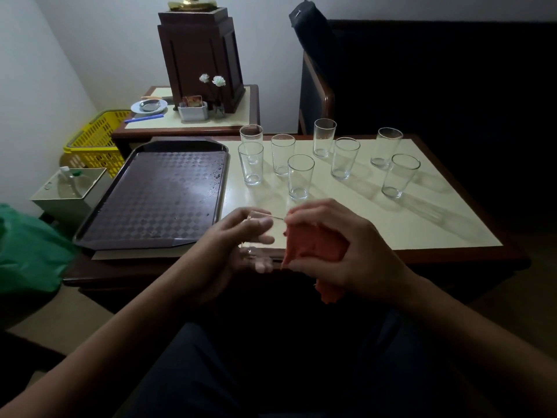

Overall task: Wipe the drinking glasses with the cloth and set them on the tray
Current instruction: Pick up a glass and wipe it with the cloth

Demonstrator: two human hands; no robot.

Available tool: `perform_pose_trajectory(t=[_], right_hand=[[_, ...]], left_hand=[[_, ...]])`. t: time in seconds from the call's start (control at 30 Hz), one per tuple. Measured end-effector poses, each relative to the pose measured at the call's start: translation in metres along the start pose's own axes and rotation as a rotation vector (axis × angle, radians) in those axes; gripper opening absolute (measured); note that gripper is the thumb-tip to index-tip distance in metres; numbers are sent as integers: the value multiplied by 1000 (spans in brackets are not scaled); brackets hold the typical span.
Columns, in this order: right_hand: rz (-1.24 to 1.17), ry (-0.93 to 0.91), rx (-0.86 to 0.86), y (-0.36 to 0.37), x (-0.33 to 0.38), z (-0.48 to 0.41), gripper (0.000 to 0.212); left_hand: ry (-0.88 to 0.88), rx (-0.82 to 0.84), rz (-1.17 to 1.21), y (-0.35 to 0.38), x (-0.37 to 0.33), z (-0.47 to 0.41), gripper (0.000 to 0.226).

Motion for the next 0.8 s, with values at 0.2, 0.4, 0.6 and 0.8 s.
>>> perform_pose_trajectory(t=[0.2, 0.4, 0.6, 0.8], right_hand=[[86, -121, -21, 5, 2, 2, 50], [-439, 308, -10, 13, -18, 4, 44], [348, -219, -180, 7, 10, 6, 53], [-1282, 582, -99, 38, -33, 5, 47]], left_hand=[[-109, 129, -60, 5, 1, 4, 43], [20, 63, -174, 5, -4, 4, 48], [-61, -13, 276, 17, 8, 4, 59], [236, -5, 111, 15, 0, 0, 49]])
Point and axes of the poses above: each hand's wrist, its own z-axis away from the middle knuckle, its own y-axis out of the palm, x = y × z, the point moved 6 cm from there along -z, towards the middle knuckle, and after that the axes turned 11 degrees about x, right-handed, at the moved point
